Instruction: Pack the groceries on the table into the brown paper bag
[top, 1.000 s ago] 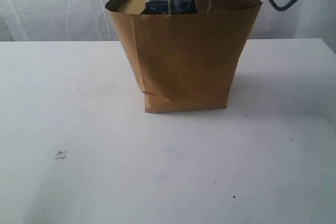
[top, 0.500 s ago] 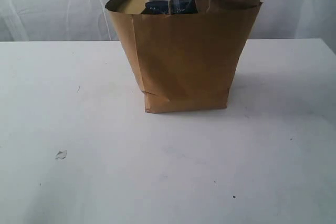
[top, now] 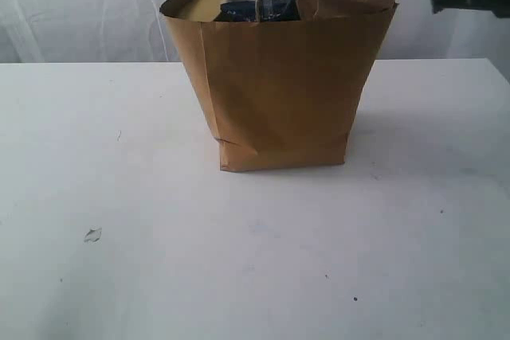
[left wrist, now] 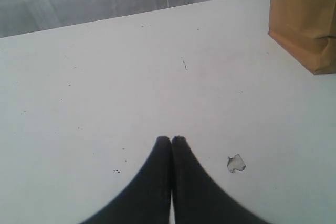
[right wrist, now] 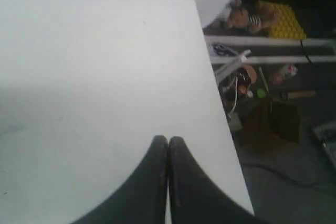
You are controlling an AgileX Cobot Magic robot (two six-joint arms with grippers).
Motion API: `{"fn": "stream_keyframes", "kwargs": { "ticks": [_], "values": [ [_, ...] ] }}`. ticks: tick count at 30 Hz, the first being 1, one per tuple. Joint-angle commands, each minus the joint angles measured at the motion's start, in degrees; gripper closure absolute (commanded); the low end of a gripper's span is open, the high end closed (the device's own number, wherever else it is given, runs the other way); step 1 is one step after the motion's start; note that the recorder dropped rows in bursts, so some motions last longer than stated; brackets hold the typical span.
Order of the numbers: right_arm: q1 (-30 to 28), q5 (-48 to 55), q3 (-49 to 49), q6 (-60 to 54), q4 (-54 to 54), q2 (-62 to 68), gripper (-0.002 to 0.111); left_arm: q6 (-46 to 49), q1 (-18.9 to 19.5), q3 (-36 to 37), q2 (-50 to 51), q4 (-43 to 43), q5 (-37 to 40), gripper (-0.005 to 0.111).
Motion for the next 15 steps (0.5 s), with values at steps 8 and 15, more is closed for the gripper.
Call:
{"fn": "stream_keyframes", "kwargs": {
  "ticks": [8, 15],
  "values": [
    [-7.04, -21.31, 17.66, 15.15, -6.25, -18.99, 0.108, 0.00, -0.43, 0.43, -0.44, 0.00, -0.21, 0.107],
    [-7.04, -43.12, 31.65, 17.01, -18.19, -41.43, 0.108, 0.00, -0.43, 0.43, -0.44, 0.00, -0.21, 0.107]
  ]
}}
